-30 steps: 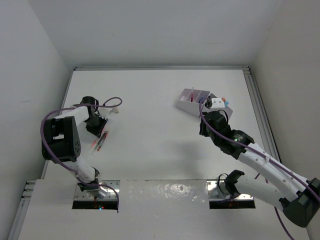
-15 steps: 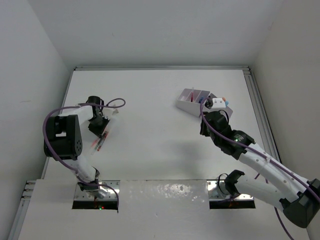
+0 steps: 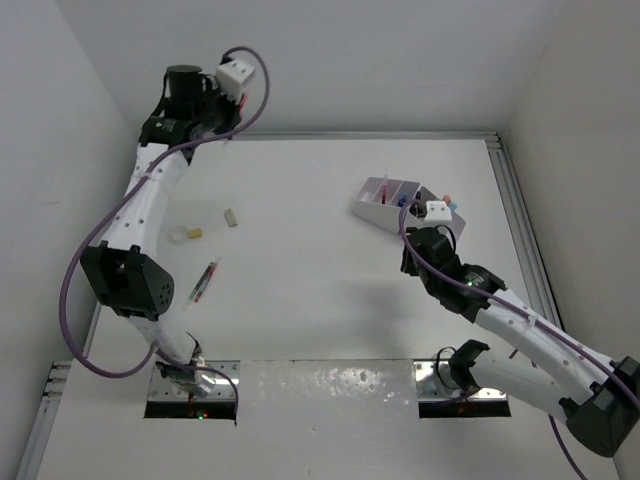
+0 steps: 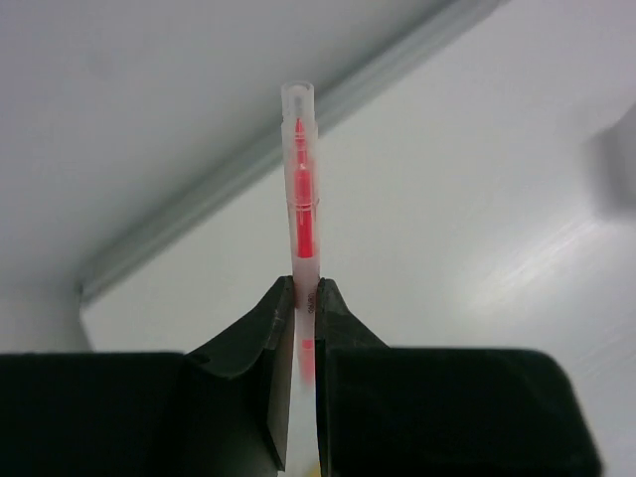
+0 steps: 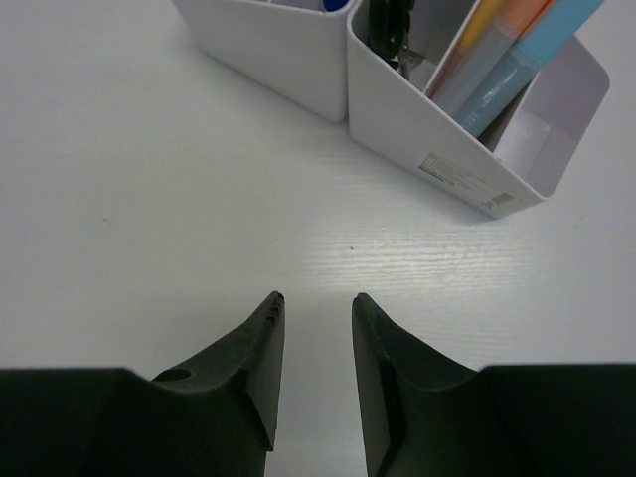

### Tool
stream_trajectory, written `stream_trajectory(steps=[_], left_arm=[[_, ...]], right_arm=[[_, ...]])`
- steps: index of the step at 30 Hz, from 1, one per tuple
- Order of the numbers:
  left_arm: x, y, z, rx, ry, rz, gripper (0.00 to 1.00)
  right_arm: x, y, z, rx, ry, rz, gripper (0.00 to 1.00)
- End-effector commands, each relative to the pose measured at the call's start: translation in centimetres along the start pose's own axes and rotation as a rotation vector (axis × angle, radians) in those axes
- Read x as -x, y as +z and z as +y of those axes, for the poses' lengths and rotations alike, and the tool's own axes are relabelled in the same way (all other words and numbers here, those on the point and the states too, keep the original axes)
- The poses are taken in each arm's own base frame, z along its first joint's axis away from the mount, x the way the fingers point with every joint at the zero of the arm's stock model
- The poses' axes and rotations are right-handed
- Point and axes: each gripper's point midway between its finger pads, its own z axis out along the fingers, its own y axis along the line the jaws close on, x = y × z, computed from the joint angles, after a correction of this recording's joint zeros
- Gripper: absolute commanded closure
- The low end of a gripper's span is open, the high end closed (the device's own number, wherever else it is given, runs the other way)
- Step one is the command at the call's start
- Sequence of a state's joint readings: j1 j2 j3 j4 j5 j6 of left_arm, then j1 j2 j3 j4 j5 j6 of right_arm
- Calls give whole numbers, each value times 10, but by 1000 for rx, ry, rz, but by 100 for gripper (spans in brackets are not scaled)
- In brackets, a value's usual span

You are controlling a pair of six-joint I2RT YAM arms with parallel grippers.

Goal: Sort the stationery into containers
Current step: Pick up the pen from the center of the board, then place the pen in the storage box.

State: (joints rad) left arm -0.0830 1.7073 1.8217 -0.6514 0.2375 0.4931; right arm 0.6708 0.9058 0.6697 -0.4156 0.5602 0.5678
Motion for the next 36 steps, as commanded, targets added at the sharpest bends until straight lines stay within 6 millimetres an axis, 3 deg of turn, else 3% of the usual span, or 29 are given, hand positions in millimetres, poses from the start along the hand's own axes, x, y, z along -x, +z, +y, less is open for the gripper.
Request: stream_trajectory(steps=[1, 2, 3, 5, 6, 8, 9, 12, 15, 20, 24, 36], left_arm=[[109, 13, -69, -158, 14, -326, 100], [116, 28, -86, -205, -5, -348, 100], [144, 29, -115, -289, -41, -441, 100], [157, 47, -146, -377, -69, -497, 100], [175, 49, -174, -436, -68, -565, 100], [176, 73, -202, -477, -75, -567, 100], [190, 80, -221, -498, -75, -620, 100], [195, 89, -256, -570, -102, -655, 100], [179, 116, -286, -634, -160, -627, 100], [166, 127, -332, -742, -225, -589, 100], [146, 138, -356, -791, -266, -524, 100], [90, 175, -367, -741, -204, -465, 100]], right_arm=[[7, 0, -9, -37, 69, -56, 67], [4, 0, -12, -48, 74, -56, 67], [4, -2, -16, -55, 86, -62, 67], [1, -4, -20, -65, 91, -62, 67], [-1, -7, -23, -67, 97, -61, 67], [-4, -9, -27, -83, 102, -59, 67], [-8, -11, -30, -93, 105, -47, 67], [-13, -14, -37, -118, 120, -34, 67], [-15, -18, -41, -128, 148, -43, 67], [-17, -24, -51, -157, 145, -43, 67], [-15, -27, -56, -181, 131, -38, 67], [-8, -33, -60, -192, 111, -48, 67]])
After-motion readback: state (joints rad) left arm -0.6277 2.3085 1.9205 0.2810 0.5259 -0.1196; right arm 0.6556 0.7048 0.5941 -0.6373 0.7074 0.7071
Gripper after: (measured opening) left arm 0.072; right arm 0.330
